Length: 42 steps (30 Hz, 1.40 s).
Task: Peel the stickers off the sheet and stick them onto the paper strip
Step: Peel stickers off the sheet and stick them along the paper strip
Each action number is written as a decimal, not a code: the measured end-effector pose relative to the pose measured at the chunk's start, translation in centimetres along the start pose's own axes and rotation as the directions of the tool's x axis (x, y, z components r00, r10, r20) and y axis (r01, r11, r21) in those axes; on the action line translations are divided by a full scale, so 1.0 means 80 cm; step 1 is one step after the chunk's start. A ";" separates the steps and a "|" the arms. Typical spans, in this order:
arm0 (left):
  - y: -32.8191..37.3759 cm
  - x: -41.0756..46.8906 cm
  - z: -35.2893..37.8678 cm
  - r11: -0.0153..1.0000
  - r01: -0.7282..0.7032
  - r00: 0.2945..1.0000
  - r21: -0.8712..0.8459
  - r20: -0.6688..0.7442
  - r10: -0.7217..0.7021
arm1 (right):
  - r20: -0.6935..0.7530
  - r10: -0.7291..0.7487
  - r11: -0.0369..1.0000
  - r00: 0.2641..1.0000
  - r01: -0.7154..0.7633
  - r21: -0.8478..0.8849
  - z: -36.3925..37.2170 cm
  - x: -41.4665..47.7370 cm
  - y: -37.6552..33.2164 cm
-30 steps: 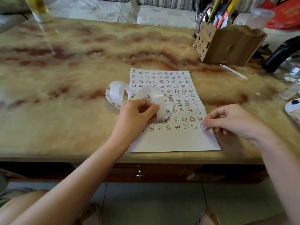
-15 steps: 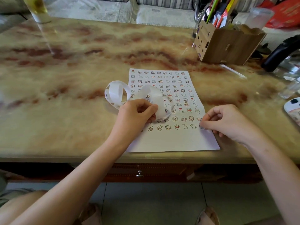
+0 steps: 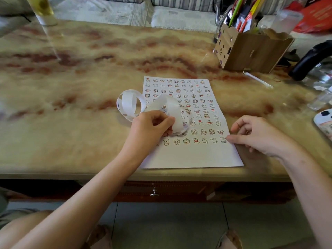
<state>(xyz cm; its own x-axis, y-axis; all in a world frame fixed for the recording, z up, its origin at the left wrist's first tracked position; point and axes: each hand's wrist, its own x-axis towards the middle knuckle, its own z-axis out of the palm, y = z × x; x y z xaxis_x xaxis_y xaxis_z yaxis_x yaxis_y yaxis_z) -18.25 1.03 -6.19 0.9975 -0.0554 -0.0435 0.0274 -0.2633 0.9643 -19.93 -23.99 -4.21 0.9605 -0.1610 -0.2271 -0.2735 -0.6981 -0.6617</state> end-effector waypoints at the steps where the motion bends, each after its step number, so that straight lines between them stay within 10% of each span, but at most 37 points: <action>1: 0.000 0.000 0.000 1.000 0.000 1.000 0.001 0.002 0.000 | 0.005 0.003 1.000 1.000 -0.003 0.011 0.000 0.000 -0.001; 9: 0.000 0.001 -0.001 1.000 -0.024 1.000 -0.019 0.004 0.024 | -0.049 -0.025 0.999 0.998 0.026 0.020 0.005 0.008 0.004; 18: 0.012 0.003 -0.014 0.990 -0.099 0.992 -0.097 -0.084 0.091 | -0.298 -0.491 0.790 0.819 0.562 0.244 0.055 -0.019 -0.061; 42: 0.013 0.001 -0.025 0.989 -0.108 0.994 -0.101 -0.007 0.108 | -0.289 -0.517 0.728 0.806 0.592 0.346 0.102 -0.009 -0.087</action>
<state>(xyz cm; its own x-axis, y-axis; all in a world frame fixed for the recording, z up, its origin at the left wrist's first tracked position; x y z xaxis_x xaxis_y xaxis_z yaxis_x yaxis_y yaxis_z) -17.98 2.66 -4.64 0.9951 -0.0771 0.0627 -0.0742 -0.1572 0.9848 -19.12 -13.30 -5.24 0.9302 0.0294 0.3658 0.3510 -0.3622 -0.8635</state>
